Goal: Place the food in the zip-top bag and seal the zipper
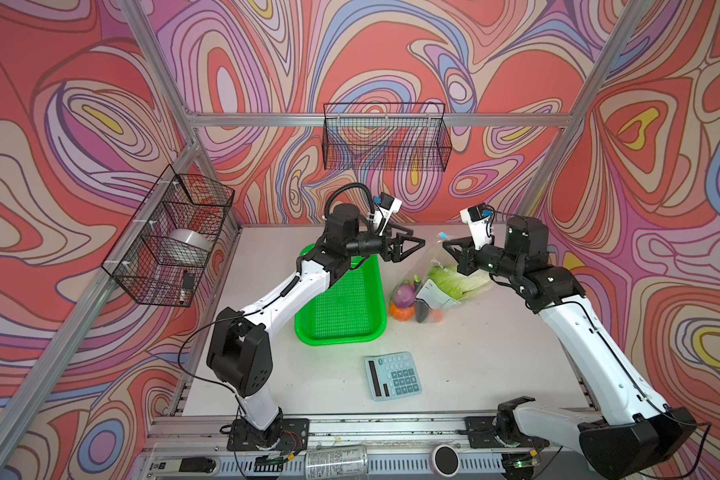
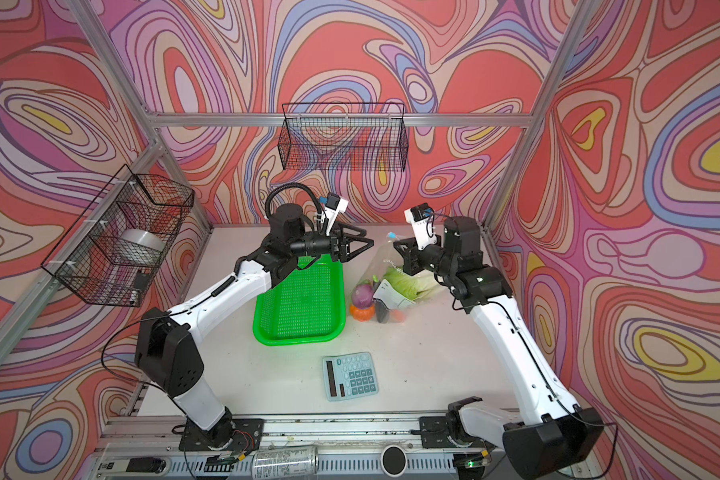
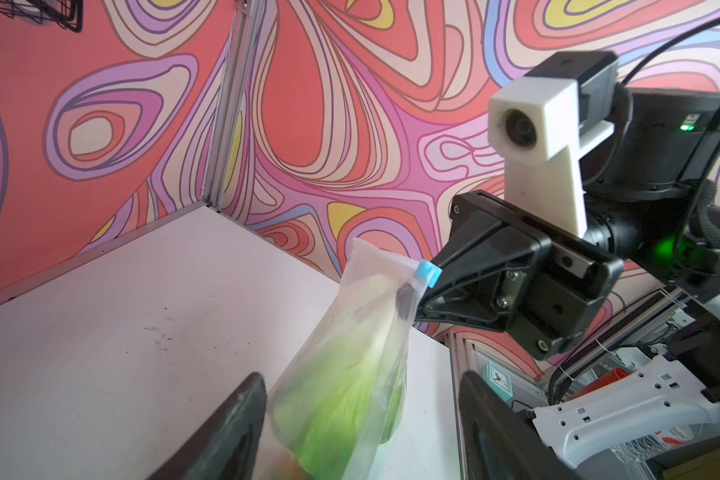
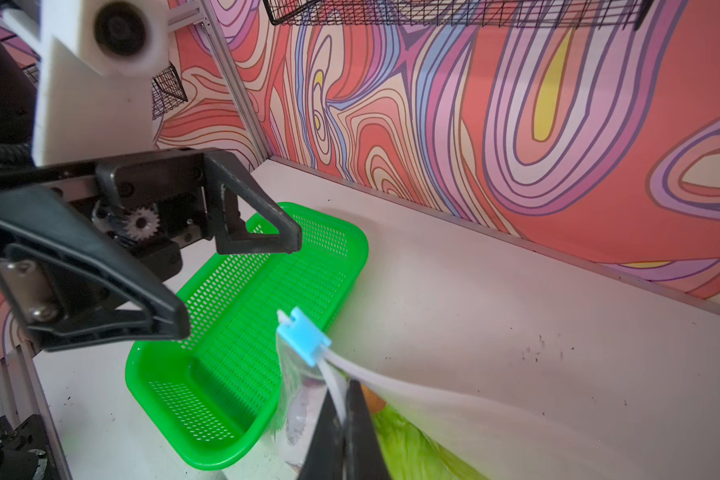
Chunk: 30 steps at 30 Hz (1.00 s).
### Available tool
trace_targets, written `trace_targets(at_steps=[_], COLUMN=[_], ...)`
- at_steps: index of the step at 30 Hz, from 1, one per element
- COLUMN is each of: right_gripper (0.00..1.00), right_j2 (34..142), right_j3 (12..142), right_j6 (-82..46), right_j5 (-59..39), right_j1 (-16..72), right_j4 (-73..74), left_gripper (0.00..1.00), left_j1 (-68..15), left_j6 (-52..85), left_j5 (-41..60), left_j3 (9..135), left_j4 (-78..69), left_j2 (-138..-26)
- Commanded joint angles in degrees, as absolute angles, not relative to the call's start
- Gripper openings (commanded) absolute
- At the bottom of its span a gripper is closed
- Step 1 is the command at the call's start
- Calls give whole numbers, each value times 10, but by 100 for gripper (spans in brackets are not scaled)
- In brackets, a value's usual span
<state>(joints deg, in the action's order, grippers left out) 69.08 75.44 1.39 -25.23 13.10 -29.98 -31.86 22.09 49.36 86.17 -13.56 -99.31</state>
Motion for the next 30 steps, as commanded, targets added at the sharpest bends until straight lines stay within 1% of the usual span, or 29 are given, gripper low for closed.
trace_targets(at_steps=[1,2,8,16,18,20,22,30], right_gripper=[0,0,0,0,0,0,0,0], right_j2=[693,694,697,699,699,699,698,699], right_j3=[773,774,778,771,770,771,769,767], right_j6=[1,1,4,-1,0,1,1,2], right_j5=[-270,-271,-267,-263,-263,-262,-259,-256], right_j1=[129,129,129,129,129,129,129,129], right_j4=[-293,-293,-295,-294,-293,-294,-294,-291], left_gripper=[54,51,50,45,40,30,25,25], left_j1=[-326,-327,-338,-354,-354,-354,-354,-355], left_j6=[212,216,258,273,286,294,301,292], left_j5=[514,517,539,546,550,557,565,568], left_j3=[887,892,906,907,913,924,928,907], left_j4=[-196,-205,-253,-265,-276,-276,-275,-259], left_j2=[-1017,-1024,-1049,-1056,-1062,-1071,-1074,-1061])
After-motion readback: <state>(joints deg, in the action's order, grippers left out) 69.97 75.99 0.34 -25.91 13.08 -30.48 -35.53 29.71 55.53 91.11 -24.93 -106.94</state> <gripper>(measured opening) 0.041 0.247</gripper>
